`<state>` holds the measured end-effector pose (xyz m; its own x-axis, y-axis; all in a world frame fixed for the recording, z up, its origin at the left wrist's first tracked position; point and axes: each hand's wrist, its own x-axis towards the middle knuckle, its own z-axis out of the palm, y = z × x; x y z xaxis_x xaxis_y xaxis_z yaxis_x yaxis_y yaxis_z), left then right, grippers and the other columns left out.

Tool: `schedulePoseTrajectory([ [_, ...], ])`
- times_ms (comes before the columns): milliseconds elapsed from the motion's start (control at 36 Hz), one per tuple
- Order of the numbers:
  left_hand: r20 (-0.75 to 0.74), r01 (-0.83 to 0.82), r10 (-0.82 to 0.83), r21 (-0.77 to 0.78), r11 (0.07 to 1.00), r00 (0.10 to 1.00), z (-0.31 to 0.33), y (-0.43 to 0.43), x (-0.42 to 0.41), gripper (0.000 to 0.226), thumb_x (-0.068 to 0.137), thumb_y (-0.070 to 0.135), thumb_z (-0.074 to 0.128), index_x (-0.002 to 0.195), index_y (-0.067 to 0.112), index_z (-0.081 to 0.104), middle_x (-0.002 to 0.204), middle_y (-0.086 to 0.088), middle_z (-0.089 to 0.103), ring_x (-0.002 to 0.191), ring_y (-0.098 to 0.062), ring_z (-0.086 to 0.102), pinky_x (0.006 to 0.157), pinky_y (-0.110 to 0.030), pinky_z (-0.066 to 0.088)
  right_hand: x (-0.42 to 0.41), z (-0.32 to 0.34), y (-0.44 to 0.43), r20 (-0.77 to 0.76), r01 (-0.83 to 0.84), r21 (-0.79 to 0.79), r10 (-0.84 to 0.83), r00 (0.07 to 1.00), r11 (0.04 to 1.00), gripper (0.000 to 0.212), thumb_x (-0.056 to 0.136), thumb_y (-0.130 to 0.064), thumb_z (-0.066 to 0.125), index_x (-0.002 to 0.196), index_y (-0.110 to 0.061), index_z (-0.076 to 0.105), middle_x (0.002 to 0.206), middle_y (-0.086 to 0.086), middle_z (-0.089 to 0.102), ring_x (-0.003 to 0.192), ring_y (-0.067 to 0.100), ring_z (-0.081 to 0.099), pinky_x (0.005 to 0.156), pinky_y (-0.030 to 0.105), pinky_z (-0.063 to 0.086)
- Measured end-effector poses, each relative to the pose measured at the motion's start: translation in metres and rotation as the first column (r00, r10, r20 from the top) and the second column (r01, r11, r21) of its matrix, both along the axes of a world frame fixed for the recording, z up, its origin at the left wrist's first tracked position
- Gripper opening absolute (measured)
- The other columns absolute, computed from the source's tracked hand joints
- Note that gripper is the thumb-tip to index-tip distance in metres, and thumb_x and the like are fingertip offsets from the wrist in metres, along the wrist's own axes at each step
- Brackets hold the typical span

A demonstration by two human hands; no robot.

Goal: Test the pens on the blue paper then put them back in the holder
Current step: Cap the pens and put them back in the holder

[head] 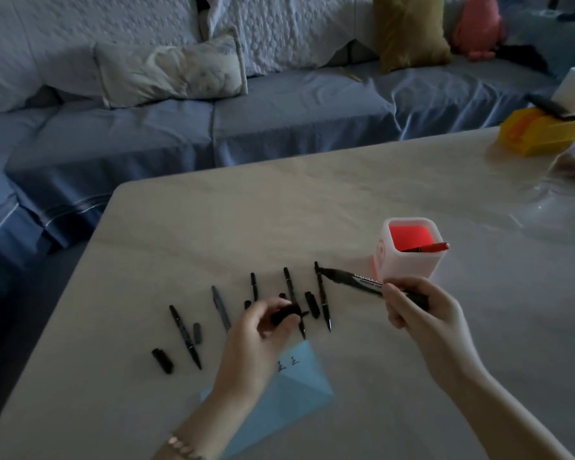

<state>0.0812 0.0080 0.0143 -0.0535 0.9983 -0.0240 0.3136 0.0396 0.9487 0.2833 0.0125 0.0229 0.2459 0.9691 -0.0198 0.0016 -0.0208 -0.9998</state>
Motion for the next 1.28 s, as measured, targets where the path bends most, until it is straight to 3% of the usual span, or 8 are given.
schedulePoseTrajectory([
  [222,0.121,-0.066,0.066,-0.007,0.998,0.990,0.016,-0.030,-0.034,0.018,0.079,0.006,0.067,0.085,0.023,0.066,0.084,0.012,0.069,0.069,0.001,0.063,0.062,-0.004,0.044,-0.032,0.024,-0.010,-0.007,-0.272,0.060,0.273,0.962,0.960,0.007,0.070,-0.012,0.065,0.071,-0.007,0.061,0.044,-0.008,0.048,0.045,0.003,0.038,0.045,0.009,0.031],
  [333,0.128,-0.077,0.075,0.012,0.997,0.989,0.019,-0.034,-0.039,0.022,0.078,0.005,0.068,0.085,0.026,0.066,0.081,0.012,0.070,0.069,-0.002,0.062,0.065,-0.007,0.046,-0.035,0.023,-0.010,0.053,-0.272,0.041,0.270,0.961,0.961,0.011,0.079,0.004,0.064,0.072,-0.003,0.060,0.044,-0.009,0.053,0.044,-0.001,0.042,0.047,0.007,0.033],
  [528,0.100,-0.027,0.025,0.018,0.999,0.995,0.022,-0.033,-0.038,0.025,0.078,0.009,0.069,0.082,0.034,0.066,0.076,0.003,0.068,0.067,-0.006,0.060,0.062,-0.009,0.045,-0.033,0.024,-0.012,0.100,-0.294,0.014,0.292,0.951,0.956,0.009,0.076,-0.001,0.067,0.071,-0.006,0.062,0.045,-0.010,0.053,0.044,-0.001,0.043,0.046,0.006,0.034],
  [722,-0.042,0.183,-0.182,0.013,0.983,0.982,0.031,-0.036,-0.035,0.025,0.081,0.022,0.067,0.092,0.043,0.060,0.086,0.014,0.066,0.075,-0.017,0.059,0.067,-0.020,0.046,-0.033,0.030,-0.017,0.067,-0.375,-0.008,0.375,0.925,0.927,0.005,0.066,-0.014,0.061,0.068,-0.011,0.064,0.048,-0.004,0.053,0.046,0.003,0.041,0.046,0.010,0.033],
  [917,-0.234,0.315,-0.310,-0.017,0.949,0.922,0.036,-0.038,-0.040,0.006,0.086,0.039,0.051,0.086,0.044,0.052,0.070,0.025,0.058,0.054,0.002,0.047,0.051,-0.009,0.034,-0.033,0.029,-0.023,0.047,-0.455,-0.039,0.456,0.889,0.890,0.016,0.082,0.009,0.057,0.077,-0.005,0.063,0.048,0.002,0.050,0.046,0.010,0.040,0.046,0.014,0.035],
  [1028,-0.288,0.375,-0.354,0.021,0.927,0.890,0.041,-0.042,-0.043,0.010,0.082,0.048,0.041,0.082,0.041,0.047,0.063,0.019,0.051,0.051,-0.004,0.041,0.049,-0.012,0.029,-0.036,0.037,-0.028,0.045,-0.523,-0.067,0.526,0.849,0.850,0.010,0.068,-0.012,0.068,0.078,-0.013,0.071,0.054,0.014,0.062,0.040,0.012,0.045,0.043,0.017,0.039],
  [1222,-0.269,0.397,-0.372,0.044,0.917,0.888,0.053,-0.040,-0.048,0.014,0.089,0.042,0.047,0.086,0.031,0.055,0.054,0.009,0.043,0.047,-0.006,0.034,0.048,-0.021,0.027,-0.038,0.047,-0.031,0.143,-0.500,0.024,0.492,0.859,0.866,0.019,0.057,-0.019,0.073,0.074,-0.026,0.073,0.051,-0.005,0.065,0.044,-0.001,0.054,0.046,0.007,0.041],
  [1278,-0.243,0.398,-0.382,0.018,0.917,0.892,0.056,-0.039,-0.049,0.010,0.090,0.037,0.049,0.085,0.031,0.056,0.052,0.008,0.041,0.048,-0.007,0.033,0.048,-0.023,0.027,-0.039,0.044,-0.033,0.137,-0.504,0.049,0.494,0.859,0.862,0.027,0.049,-0.039,0.082,0.073,-0.031,0.074,0.053,-0.007,0.066,0.047,-0.002,0.057,0.047,0.007,0.042],
])
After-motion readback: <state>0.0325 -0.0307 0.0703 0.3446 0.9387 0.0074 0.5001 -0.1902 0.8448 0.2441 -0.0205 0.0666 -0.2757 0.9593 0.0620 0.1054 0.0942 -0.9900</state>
